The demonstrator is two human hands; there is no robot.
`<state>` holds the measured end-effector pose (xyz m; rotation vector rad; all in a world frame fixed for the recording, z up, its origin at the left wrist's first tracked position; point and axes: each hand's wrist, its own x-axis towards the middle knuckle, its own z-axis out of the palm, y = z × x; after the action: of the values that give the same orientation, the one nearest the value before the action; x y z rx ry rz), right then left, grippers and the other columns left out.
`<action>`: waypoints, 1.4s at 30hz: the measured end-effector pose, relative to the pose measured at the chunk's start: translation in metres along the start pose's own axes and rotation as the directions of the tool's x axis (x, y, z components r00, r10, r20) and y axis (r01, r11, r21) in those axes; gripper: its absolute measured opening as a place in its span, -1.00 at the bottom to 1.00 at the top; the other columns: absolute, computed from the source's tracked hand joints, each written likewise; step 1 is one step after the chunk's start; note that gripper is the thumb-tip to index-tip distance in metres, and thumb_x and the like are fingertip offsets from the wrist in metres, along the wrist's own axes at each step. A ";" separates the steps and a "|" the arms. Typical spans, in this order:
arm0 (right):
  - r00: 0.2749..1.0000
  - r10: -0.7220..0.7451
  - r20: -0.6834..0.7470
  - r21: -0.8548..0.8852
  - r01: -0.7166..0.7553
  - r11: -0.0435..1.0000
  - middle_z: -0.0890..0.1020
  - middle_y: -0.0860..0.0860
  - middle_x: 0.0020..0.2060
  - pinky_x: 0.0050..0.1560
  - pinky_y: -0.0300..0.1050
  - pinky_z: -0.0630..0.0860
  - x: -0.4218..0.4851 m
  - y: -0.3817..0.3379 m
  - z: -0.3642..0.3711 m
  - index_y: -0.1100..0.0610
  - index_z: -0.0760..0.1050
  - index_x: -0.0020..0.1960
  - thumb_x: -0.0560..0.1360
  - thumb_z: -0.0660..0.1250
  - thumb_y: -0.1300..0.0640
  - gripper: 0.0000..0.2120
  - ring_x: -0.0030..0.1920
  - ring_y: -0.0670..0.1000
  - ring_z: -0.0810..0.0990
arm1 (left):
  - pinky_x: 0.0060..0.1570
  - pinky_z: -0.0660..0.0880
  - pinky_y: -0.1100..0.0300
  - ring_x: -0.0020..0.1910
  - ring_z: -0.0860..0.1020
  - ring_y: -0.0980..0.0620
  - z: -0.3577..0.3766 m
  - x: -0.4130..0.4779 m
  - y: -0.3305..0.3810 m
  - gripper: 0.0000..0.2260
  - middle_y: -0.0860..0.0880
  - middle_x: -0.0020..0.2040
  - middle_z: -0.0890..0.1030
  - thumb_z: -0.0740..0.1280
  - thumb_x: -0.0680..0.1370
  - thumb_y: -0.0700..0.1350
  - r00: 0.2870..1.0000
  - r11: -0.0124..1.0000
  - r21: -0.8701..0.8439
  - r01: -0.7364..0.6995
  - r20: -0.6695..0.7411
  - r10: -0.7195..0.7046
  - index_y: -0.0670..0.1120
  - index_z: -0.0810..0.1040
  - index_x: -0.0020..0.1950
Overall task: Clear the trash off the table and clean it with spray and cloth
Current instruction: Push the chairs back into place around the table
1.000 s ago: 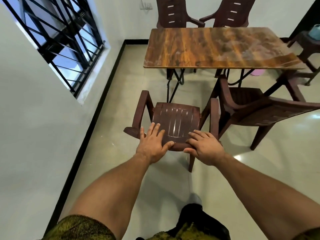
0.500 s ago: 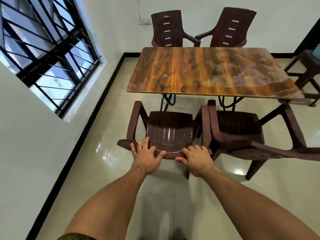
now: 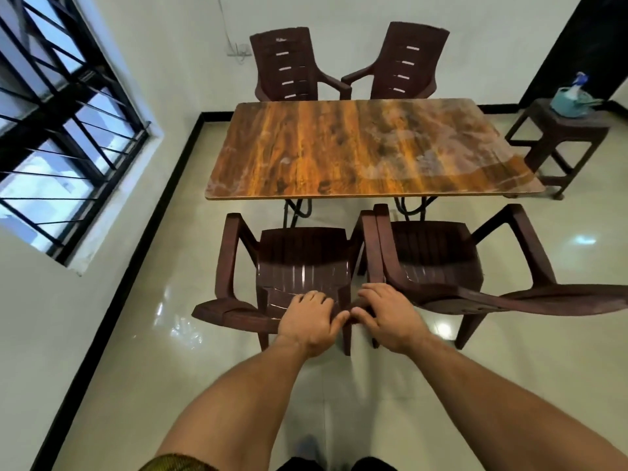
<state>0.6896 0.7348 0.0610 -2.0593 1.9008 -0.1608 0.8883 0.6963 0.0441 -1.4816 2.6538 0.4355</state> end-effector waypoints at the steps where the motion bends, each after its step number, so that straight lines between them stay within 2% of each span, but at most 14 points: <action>1: 0.999 0.045 0.004 -0.010 -0.044 0.999 0.40 0.00 0.47 0.52 -0.04 0.19 -0.004 0.013 -0.003 0.04 0.37 0.48 0.62 0.12 -0.25 -0.45 0.49 -0.01 0.28 | 0.36 0.35 -0.04 0.31 0.46 -0.05 0.001 0.005 0.005 -0.46 -0.03 0.27 0.55 -0.08 0.64 0.30 0.999 1.000 0.003 -0.025 0.021 0.025 0.01 0.50 0.30; 6: 0.989 0.148 0.002 -0.091 -0.147 0.985 0.32 0.02 0.53 0.56 0.00 0.11 -0.016 0.067 -0.020 0.04 0.31 0.53 0.63 0.10 -0.24 -0.43 0.54 0.03 0.21 | 0.29 0.44 -0.08 0.29 0.50 -0.11 -0.002 0.023 0.030 -0.33 -0.06 0.40 0.42 0.00 0.60 0.38 0.998 0.997 -0.077 -0.028 0.062 0.032 -0.05 0.30 0.52; 9: 0.985 0.170 -0.032 -0.181 -0.173 0.968 0.37 0.01 0.49 0.56 0.05 0.13 -0.018 0.098 -0.030 0.02 0.34 0.49 0.60 0.20 -0.16 -0.49 0.51 0.04 0.26 | 0.15 0.52 -0.08 0.16 0.56 -0.11 -0.002 0.031 0.053 -0.41 -0.06 0.27 0.50 0.13 0.56 0.38 0.992 0.999 -0.021 0.034 0.124 -0.031 -0.01 0.36 0.39; 11: 0.969 0.240 -0.061 -0.248 -0.248 0.937 0.48 0.02 0.38 0.51 0.07 0.24 -0.023 0.122 -0.039 0.03 0.42 0.37 0.54 0.29 -0.06 -0.57 0.43 0.07 0.38 | 0.10 0.53 -0.08 0.10 0.60 -0.12 -0.002 0.033 0.065 -0.59 -0.04 0.18 0.55 0.22 0.59 0.24 0.982 0.992 0.058 0.114 0.147 -0.121 0.00 0.41 0.29; 13: 0.944 0.329 -0.026 -0.273 -0.323 0.906 0.59 0.03 0.20 0.32 0.03 0.45 -0.034 0.146 -0.051 0.03 0.43 0.19 0.50 0.28 0.07 -0.74 0.24 0.10 0.54 | 0.09 0.53 -0.08 0.08 0.61 -0.14 -0.004 0.034 0.073 -0.77 -0.06 0.15 0.61 0.23 0.62 0.01 0.972 0.979 0.111 0.170 0.142 -0.185 -0.02 0.47 0.23; 14: 0.936 0.352 0.020 -0.271 -0.334 0.903 0.61 0.03 0.13 0.20 0.02 0.51 -0.038 0.155 -0.054 0.03 0.41 0.13 0.51 0.24 0.15 -0.80 0.14 0.12 0.59 | 0.09 0.54 -0.07 0.07 0.62 -0.15 -0.004 0.034 0.074 -0.80 -0.07 0.13 0.62 0.21 0.61 -0.08 0.969 0.975 0.129 0.183 0.143 -0.201 -0.03 0.49 0.22; 16: 0.935 0.340 0.099 -0.205 -0.315 0.927 0.63 0.03 0.07 0.06 0.01 0.53 -0.038 0.165 -0.059 0.02 0.43 0.16 0.52 0.16 0.26 -0.73 0.05 0.14 0.62 | 0.09 0.53 -0.05 0.07 0.62 -0.14 -0.005 0.035 0.075 -0.79 -0.08 0.11 0.63 0.19 0.61 -0.16 0.964 0.970 0.137 0.202 0.144 -0.222 -0.03 0.51 0.21; 20: 0.955 0.274 0.113 -0.150 -0.256 0.955 0.64 0.05 0.03 -0.02 0.00 0.51 -0.029 0.174 -0.067 -0.01 0.47 0.19 0.56 0.11 0.27 -0.69 0.01 0.16 0.63 | 0.11 0.54 -0.04 0.06 0.62 -0.13 -0.007 0.044 0.082 -0.78 -0.07 0.10 0.63 0.18 0.61 -0.21 0.965 0.966 0.122 0.229 0.100 -0.241 -0.03 0.51 0.19; 31: 0.960 0.244 0.134 -0.150 -0.224 0.963 0.65 0.05 0.05 0.05 0.02 0.54 -0.063 0.184 -0.064 0.00 0.46 0.25 0.55 0.12 0.30 -0.63 0.02 0.15 0.63 | 0.10 0.54 -0.03 0.03 0.60 -0.12 0.002 0.042 0.085 -0.82 -0.08 0.08 0.62 0.19 0.61 -0.21 0.975 0.977 0.068 0.203 0.076 -0.208 -0.03 0.50 0.16; 42: 0.968 0.218 0.126 -0.138 -0.200 0.970 0.63 0.02 0.04 0.02 -0.02 0.51 -0.062 0.187 -0.060 0.00 0.46 0.23 0.56 0.14 0.30 -0.66 -0.01 0.09 0.61 | 0.11 0.53 -0.01 0.04 0.60 -0.10 0.000 0.037 0.091 -0.82 -0.08 0.09 0.62 0.20 0.62 -0.21 0.980 0.984 0.042 0.175 0.092 -0.179 -0.04 0.51 0.17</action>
<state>0.4876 0.7758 0.0672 -1.8722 2.0690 0.1537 0.7921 0.7104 0.0555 -1.6260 2.4190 0.4334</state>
